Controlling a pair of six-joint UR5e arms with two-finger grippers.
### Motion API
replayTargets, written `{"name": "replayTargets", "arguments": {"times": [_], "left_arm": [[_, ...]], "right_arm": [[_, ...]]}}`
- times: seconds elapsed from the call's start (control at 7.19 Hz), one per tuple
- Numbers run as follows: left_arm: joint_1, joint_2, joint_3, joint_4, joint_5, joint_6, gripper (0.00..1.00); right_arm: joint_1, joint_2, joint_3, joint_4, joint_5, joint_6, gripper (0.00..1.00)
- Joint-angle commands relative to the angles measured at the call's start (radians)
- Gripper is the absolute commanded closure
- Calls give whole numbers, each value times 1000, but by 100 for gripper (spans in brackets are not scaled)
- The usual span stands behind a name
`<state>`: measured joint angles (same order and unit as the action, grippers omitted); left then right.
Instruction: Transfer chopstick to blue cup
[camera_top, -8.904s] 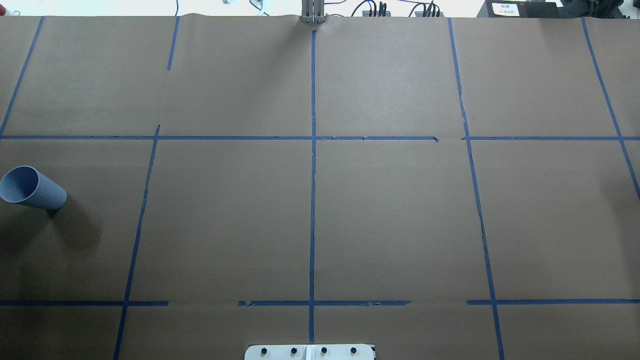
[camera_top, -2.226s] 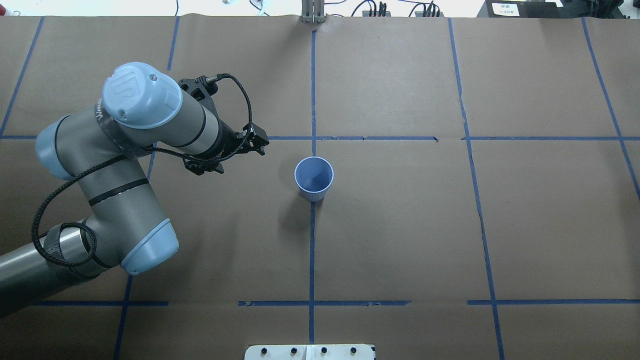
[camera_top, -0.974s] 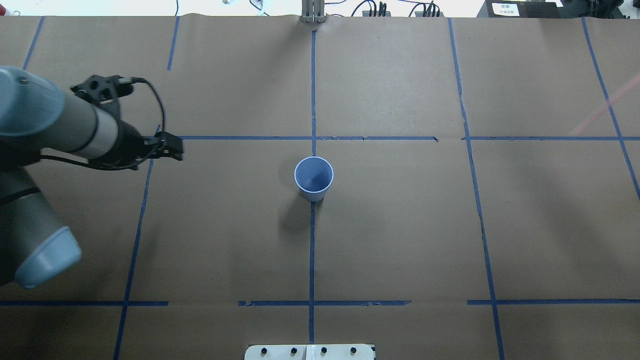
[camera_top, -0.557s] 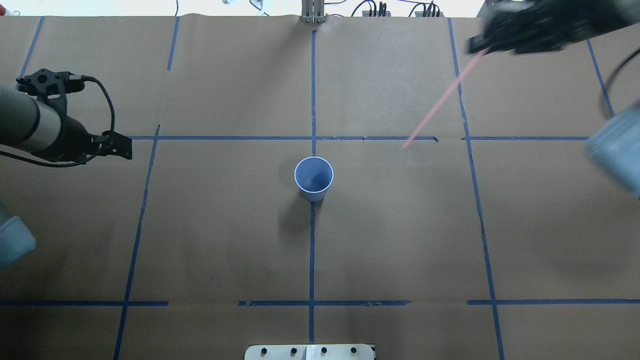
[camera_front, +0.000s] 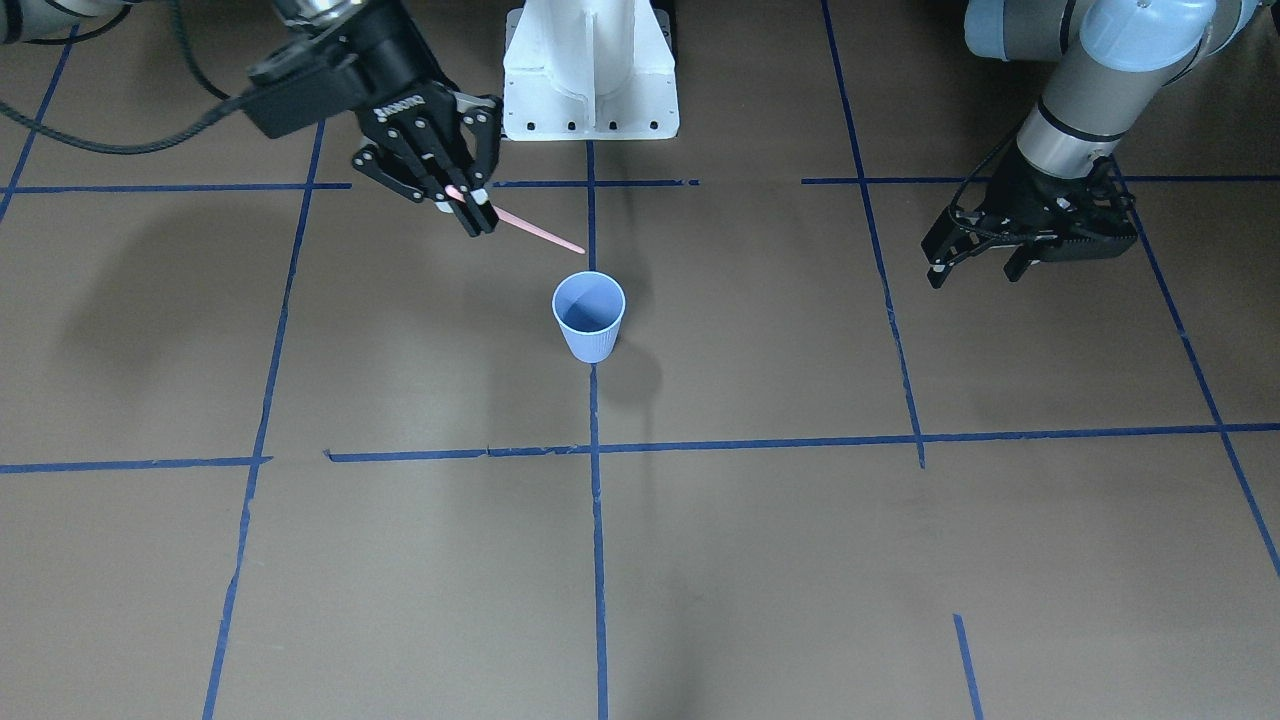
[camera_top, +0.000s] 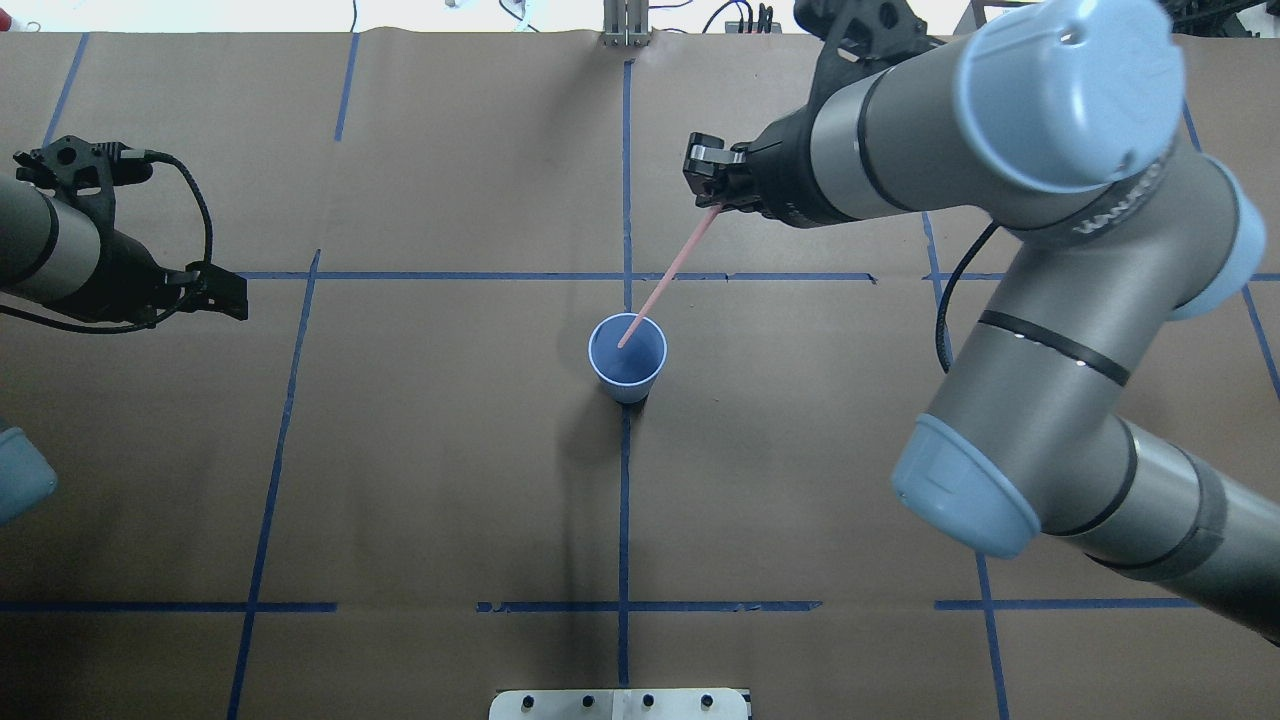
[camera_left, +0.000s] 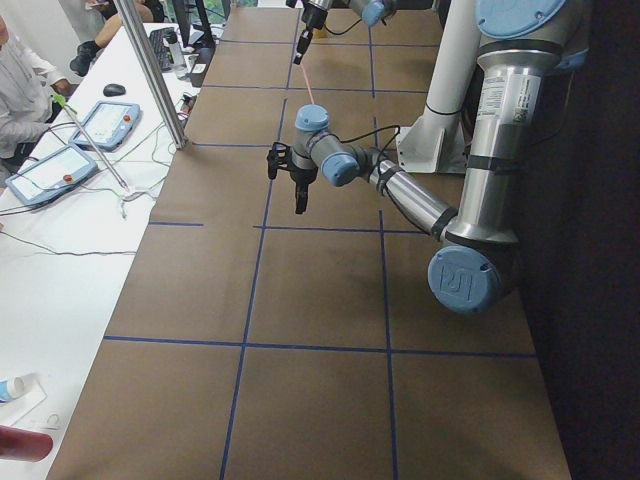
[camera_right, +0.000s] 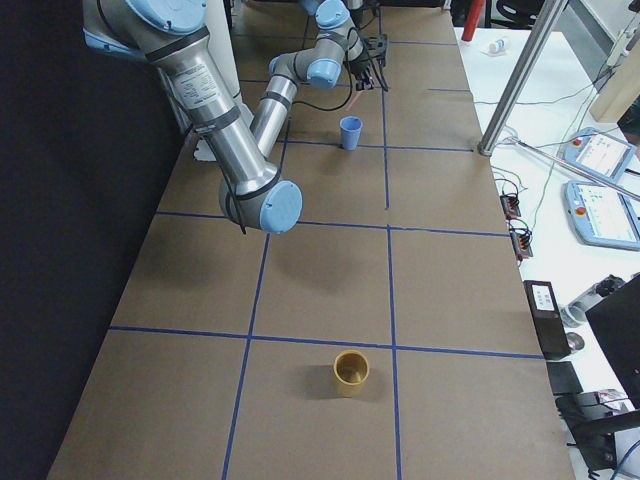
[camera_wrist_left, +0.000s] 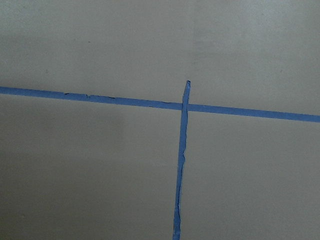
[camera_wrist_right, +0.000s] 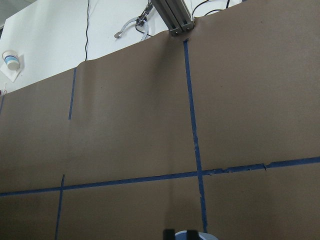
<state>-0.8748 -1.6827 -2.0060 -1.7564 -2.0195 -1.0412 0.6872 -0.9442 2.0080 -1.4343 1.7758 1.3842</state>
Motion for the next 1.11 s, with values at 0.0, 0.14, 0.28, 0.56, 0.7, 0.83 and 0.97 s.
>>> {"name": "replayTargets", "arguments": {"times": [0.0, 0.14, 0.28, 0.56, 0.7, 0.83, 0.97], "left_arm": [[-1, 1, 0, 0, 1, -2, 0], [-1, 1, 0, 0, -1, -2, 0], [0, 1, 0, 0, -1, -3, 0], [-1, 3, 0, 0, -1, -3, 0], [0, 3, 0, 2, -1, -3, 0], [0, 1, 0, 0, -1, -3, 0], [0, 1, 0, 2, -1, -5, 0]], "right_arm": [[-23, 10, -41, 0, -74, -2, 100], [-32, 11, -66, 12, -88, -2, 100], [-58, 10, -81, 52, -114, 2, 100], [-81, 7, -86, 55, -130, 1, 79], [-90, 5, -92, 54, -131, -4, 67], [-92, 4, -101, 54, -131, -7, 38], [-92, 1, -101, 54, -133, -7, 13]]}}
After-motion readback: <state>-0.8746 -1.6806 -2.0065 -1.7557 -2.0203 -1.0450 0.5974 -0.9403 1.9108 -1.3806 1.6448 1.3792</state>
